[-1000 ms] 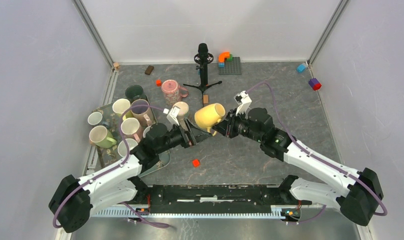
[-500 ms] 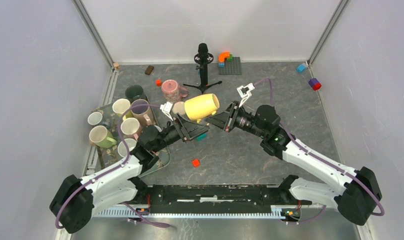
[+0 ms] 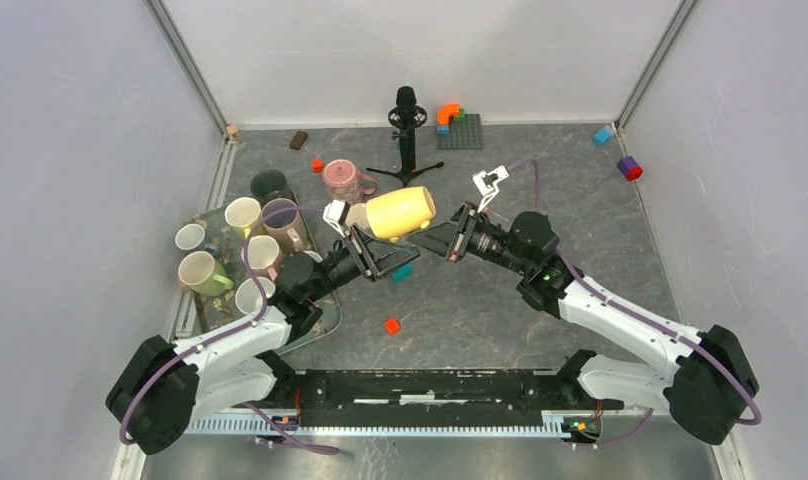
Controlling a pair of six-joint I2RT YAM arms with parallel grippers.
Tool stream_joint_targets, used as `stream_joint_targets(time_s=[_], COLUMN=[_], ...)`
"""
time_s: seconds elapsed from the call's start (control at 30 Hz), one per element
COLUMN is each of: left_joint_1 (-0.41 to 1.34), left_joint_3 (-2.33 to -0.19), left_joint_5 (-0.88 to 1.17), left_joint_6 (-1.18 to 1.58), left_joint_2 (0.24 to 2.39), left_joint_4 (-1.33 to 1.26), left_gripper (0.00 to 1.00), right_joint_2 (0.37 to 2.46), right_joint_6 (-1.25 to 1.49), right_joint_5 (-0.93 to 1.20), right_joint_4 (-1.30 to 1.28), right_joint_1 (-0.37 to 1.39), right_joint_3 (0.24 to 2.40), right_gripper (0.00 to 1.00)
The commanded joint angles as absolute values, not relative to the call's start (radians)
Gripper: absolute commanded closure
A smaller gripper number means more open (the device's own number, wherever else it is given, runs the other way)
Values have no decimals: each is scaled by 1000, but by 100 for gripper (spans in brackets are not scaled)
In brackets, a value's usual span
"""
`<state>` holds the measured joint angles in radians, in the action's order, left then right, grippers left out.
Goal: Turn the mug right side up
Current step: Turn over the cup at the center of the board.
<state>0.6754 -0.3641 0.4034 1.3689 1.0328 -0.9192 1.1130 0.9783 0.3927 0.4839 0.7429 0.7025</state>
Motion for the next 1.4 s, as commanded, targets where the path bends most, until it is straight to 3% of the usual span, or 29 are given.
stream_joint_targets(time_s=[0.0,0.9,1.03,1.2,1.37], left_joint_1=[672,672,672,673,671], left_joint_3=[-359,-328,-321,-316,-318], left_joint_5=[420,284,279,278,268], left_joint_6=[1430,1438,1433,1418,1372], left_joint_2=[1040,1053,1048,1030,964], left_joint_4=[-1037,-1069,-1068,-1049,-954], left_gripper=[65,66,74,97,98], right_joint_2=[1113,1106,1107,1112,1112], right_joint_6=[1013,1111,1111,1096,1055], right_joint_5=[433,382,373,360,347], right_joint_4=[677,802,803,782,733], right_joint_1=[742,756,768,774,777], right_joint_3=[701,578,577,577,588], right_gripper=[100,100,100,100,100])
